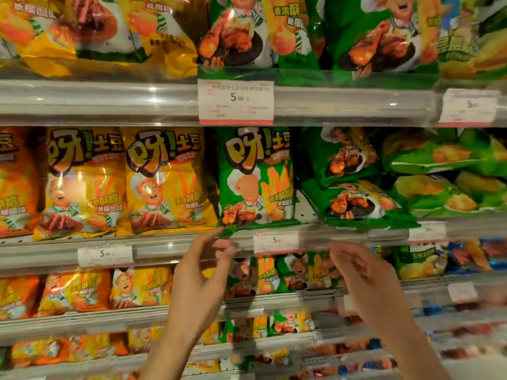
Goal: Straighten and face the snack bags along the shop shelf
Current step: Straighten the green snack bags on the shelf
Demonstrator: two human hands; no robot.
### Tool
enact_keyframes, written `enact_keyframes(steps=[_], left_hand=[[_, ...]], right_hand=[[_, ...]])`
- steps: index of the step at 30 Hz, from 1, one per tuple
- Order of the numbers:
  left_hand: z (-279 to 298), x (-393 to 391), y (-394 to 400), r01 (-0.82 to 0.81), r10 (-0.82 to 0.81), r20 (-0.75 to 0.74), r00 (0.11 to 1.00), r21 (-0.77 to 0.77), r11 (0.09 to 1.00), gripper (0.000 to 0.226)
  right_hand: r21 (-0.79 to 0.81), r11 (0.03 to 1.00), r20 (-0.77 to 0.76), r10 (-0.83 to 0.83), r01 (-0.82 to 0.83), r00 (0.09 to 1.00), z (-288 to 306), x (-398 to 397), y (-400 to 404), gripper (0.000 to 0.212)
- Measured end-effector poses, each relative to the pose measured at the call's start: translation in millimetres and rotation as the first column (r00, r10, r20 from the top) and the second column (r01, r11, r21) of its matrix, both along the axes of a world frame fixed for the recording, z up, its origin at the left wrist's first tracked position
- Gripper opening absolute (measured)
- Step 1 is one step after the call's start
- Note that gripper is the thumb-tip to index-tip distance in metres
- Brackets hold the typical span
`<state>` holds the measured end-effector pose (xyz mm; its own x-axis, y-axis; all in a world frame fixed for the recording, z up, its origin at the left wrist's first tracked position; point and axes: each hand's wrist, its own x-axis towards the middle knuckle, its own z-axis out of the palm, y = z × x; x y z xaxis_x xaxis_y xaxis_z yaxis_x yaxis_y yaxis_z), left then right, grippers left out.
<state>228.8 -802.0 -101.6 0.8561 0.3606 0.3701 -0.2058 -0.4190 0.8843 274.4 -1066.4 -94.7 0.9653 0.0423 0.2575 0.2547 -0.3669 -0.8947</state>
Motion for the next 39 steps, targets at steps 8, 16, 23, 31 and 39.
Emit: enact_keyframes(steps=[8, 16, 23, 31, 39], left_hand=[[5.1, 23.0, -85.7, -0.035, 0.035, 0.000, 0.999, -0.076, 0.997, 0.025], [37.3, 52.7, -154.1, -0.053, 0.055, 0.063, 0.996, -0.034, 0.998, 0.024], [81.0, 100.6, -157.8, -0.127, 0.109, 0.111, 0.988, 0.174, 0.977, 0.053], [99.7, 157.7, -163.6, -0.008, 0.027, -0.076, 0.997, 0.235, 0.972, 0.089], [100.9, 149.1, -154.8, 0.061, -0.064, 0.023, 0.998, 0.088, 0.994, 0.075]], right_hand=[[0.002, 1.000, 0.009, 0.020, -0.020, 1.000, 10.4, 36.9, -77.2, 0.011], [-0.046, 0.996, 0.073, 0.074, -0.071, 0.995, 38.1, 62.0, -132.5, 0.018], [-0.127, 0.985, 0.294, 0.146, -0.113, 0.944, 81.6, 71.0, -124.1, 0.009], [-0.431, 0.902, 0.416, 0.159, 0.040, 0.895, 103.6, 112.3, -86.3, 0.040], [-0.374, 0.905, 0.433, -0.026, 0.206, 0.901, 94.4, 112.4, -94.8, 0.042]])
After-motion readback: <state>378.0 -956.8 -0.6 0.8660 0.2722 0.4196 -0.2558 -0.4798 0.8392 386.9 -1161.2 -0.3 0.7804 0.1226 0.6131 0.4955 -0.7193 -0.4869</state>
